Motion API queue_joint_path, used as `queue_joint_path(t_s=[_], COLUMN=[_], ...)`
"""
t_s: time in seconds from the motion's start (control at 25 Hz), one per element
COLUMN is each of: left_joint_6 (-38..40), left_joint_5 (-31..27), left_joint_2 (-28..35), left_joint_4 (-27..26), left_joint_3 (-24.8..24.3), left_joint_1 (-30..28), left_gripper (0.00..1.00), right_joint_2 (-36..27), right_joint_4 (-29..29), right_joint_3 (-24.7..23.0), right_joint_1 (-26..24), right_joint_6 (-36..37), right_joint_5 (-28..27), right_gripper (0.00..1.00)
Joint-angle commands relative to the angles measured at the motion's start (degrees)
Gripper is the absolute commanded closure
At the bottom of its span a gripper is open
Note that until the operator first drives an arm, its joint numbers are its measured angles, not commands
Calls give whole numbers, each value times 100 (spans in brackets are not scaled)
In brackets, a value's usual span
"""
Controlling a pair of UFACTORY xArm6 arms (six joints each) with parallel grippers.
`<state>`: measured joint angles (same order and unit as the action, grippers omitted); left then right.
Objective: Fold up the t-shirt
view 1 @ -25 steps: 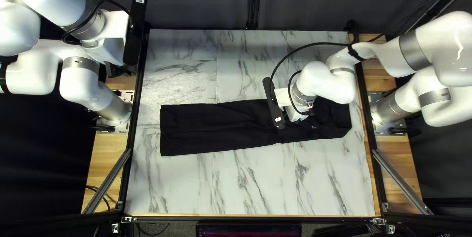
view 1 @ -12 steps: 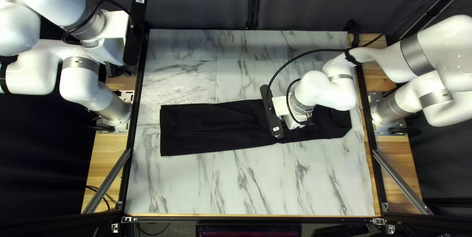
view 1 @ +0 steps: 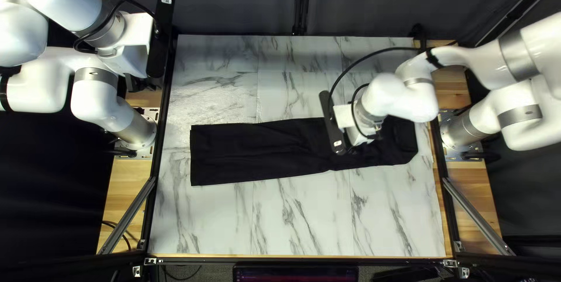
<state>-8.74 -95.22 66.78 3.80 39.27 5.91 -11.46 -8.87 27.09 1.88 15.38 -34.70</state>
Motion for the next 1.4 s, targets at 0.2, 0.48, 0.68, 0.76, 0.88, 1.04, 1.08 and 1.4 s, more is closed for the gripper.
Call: queue_joint_path(t_s=[0.2, 0.48, 0.68, 0.76, 0.88, 1.04, 1.08, 1.4], left_joint_6=[0, 0, 0, 0, 0, 0, 0, 0], left_joint_5=[0, 0, 0, 0, 0, 0, 0, 0], left_joint_2=[0, 0, 0, 0, 0, 0, 0, 0], left_joint_4=[0, 0, 0, 0, 0, 0, 0, 0], left_joint_3=[0, 0, 0, 0, 0, 0, 0, 0], left_joint_1=[0, 0, 0, 0, 0, 0, 0, 0], left_gripper=[0, 0, 0, 0, 0, 0, 0, 0], right_joint_2=[304, 495, 392, 327, 174, -25, -82, 29], right_joint_4=[-595, -767, -714, -635, -518, -314, -245, 12], right_joint_3=[-223, -109, -119, -85, -105, -85, -79, 197], right_joint_1=[-261, -218, -147, -105, 11, 258, 370, 1070], right_joint_6=[726, 858, 718, 591, 338, -146, -333, -1277], right_joint_5=[183, 116, 57, -21, -111, -269, -311, -448], right_gripper=[0, 97, 100, 100, 100, 100, 100, 100])
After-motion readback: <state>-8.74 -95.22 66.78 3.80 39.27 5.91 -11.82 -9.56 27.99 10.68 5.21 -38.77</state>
